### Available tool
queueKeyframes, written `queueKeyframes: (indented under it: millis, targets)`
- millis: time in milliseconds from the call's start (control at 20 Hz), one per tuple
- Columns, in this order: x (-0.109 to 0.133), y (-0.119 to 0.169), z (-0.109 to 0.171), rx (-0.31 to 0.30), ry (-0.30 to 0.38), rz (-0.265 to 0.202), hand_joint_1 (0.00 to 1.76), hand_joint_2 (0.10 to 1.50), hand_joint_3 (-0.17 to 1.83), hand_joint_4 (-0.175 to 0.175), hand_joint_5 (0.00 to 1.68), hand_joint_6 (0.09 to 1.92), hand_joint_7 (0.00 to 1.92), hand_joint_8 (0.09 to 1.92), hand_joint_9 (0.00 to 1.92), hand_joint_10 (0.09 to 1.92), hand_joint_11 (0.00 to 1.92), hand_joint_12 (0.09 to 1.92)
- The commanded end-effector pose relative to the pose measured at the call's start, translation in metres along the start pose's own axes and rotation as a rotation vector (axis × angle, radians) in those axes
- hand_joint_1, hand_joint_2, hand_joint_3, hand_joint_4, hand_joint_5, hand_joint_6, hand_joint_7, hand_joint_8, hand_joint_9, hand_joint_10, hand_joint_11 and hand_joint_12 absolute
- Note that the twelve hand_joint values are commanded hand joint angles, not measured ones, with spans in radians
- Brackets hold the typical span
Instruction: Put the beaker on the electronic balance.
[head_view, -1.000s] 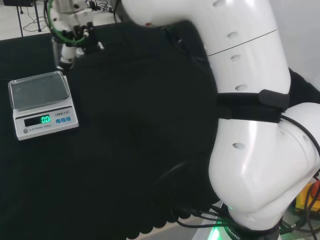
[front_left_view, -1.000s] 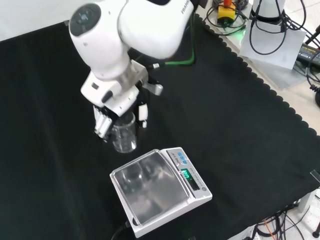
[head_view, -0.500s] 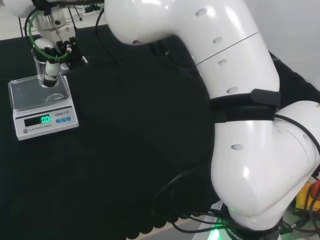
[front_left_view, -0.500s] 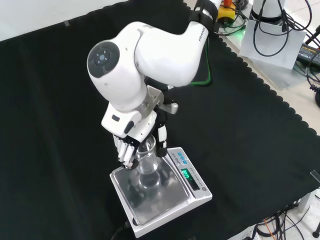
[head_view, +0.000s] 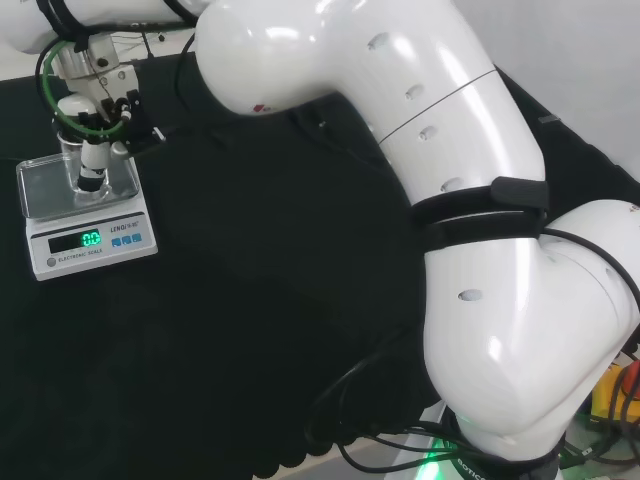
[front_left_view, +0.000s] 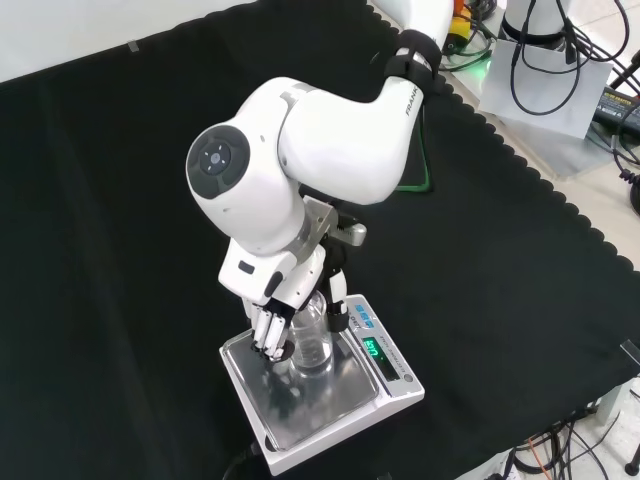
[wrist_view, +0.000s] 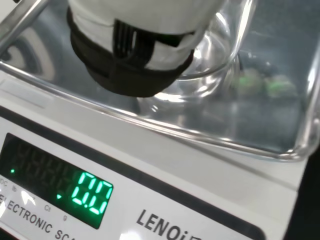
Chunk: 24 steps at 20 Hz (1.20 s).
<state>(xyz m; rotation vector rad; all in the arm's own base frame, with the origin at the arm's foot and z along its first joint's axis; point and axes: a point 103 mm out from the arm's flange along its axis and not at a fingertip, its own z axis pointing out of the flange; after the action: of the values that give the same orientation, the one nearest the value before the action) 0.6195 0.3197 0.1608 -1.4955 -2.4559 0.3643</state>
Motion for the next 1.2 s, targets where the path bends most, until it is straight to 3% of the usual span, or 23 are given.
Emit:
queueKeyframes:
  millis: [50, 150, 200, 300, 500, 550, 600, 750, 850, 1200]
  targets:
    - [0.014, 0.006, 0.013, 0.034, -0.011, -0.025, 1.16, 0.93, 0.64, 0.03, 0.78, 1.43, 0.8, 1.5, 0.94, 1.26, 1.11, 0.93]
    - [0.027, 0.022, 0.015, 0.037, -0.017, -0.022, 1.19, 1.04, 0.43, -0.104, 0.74, 1.44, 0.76, 1.47, 0.94, 1.26, 1.1, 0.94]
    - [0.027, 0.022, 0.014, 0.039, -0.015, -0.025, 1.19, 1.09, 0.32, -0.139, 0.72, 1.43, 0.75, 1.46, 0.93, 1.25, 1.1, 0.94]
    - [0.023, 0.018, 0.012, 0.043, -0.005, -0.032, 1.2, 1.15, 0.2, -0.168, 0.71, 1.42, 0.75, 1.44, 0.93, 1.24, 1.11, 0.94]
    - [0.014, 0.005, 0.006, 0.047, 0.003, -0.058, 1.21, 0.67, 0.83, -0.08, 0.44, 1.39, 0.65, 1.37, 0.92, 1.11, 1.1, 0.99]
    - [0.013, 0.002, 0.003, 0.049, 0.004, -0.064, 1.2, 0.58, 0.93, -0.051, 0.34, 1.28, 0.59, 1.3, 0.9, 1.05, 1.01, 1.05]
    - [0.012, 0.0, 0.001, 0.049, 0.002, -0.07, 1.17, 0.52, 0.98, -0.027, 0.24, 1.06, 0.51, 1.21, 0.86, 1.0, 0.89, 1.12]
    - [0.013, -0.003, -0.007, 0.042, 0.001, -0.078, 1.07, 0.44, 0.92, 0.015, 0.14, 0.51, 0.33, 1.03, 0.69, 0.91, 0.58, 1.3]
    - [0.012, -0.007, -0.011, 0.038, -0.002, -0.083, 1.01, 0.46, 0.8, 0.028, 0.16, 0.28, 0.26, 0.96, 0.6, 0.89, 0.45, 1.38]
    - [0.003, -0.024, -0.036, -0.016, 0.006, -0.076, 0.94, 0.48, 0.68, 0.046, 0.15, 0.09, 0.21, 0.9, 0.52, 0.87, 0.32, 1.46]
